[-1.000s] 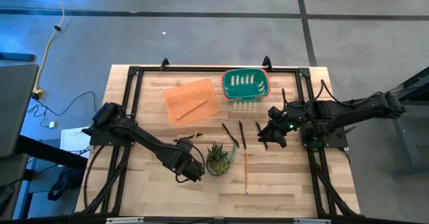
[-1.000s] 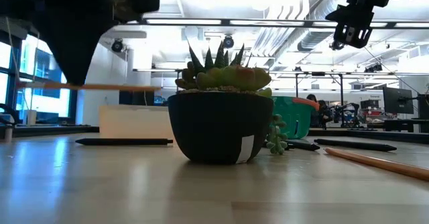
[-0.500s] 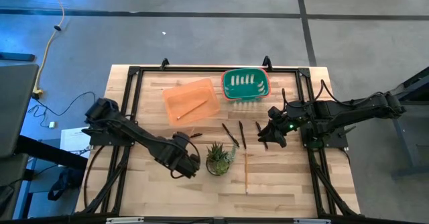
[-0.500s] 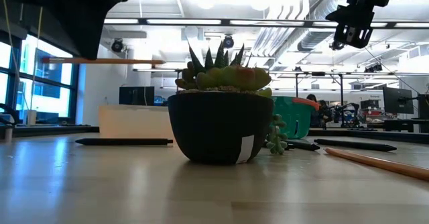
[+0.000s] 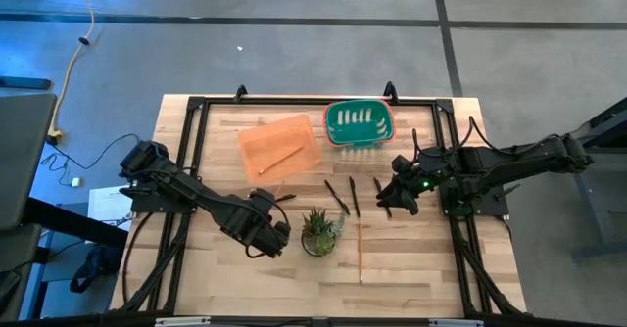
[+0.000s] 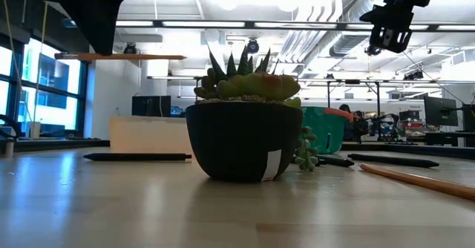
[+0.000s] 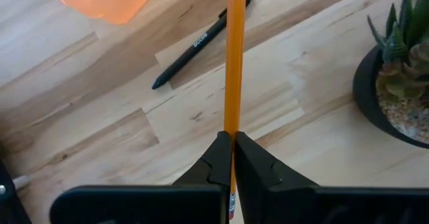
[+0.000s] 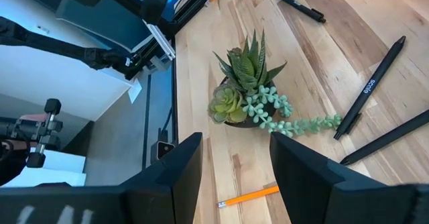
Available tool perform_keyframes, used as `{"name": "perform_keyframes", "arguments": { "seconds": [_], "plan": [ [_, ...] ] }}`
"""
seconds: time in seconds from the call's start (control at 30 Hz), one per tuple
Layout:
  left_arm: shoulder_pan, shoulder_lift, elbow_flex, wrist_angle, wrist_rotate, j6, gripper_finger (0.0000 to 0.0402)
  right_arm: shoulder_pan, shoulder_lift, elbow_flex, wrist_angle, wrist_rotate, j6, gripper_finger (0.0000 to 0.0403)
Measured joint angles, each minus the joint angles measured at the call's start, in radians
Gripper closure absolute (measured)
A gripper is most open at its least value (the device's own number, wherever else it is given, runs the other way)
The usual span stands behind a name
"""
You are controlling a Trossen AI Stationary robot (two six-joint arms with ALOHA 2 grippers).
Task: Sort pens & pencils
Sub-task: Put the orange pencil into the orange bin
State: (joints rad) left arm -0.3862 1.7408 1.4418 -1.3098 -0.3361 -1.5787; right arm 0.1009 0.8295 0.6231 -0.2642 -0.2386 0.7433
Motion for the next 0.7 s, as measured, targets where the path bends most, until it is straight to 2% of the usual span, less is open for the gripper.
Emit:
{"name": "perform_keyframes", "arguments": {
  "seconds": [0.3,0.7],
  "plan": [
    [0.001,-0.023,0.000,-0.024,-0.049,0.012,0.0401,0.000,0.000,0.000,0.000,0.022,0.008,0.0238],
    [0.001,-0.058,0.000,-0.054,-0.135,0.130,0.0401,0.000,0.000,0.000,0.008,0.029,0.019,0.0238]
  ]
}}
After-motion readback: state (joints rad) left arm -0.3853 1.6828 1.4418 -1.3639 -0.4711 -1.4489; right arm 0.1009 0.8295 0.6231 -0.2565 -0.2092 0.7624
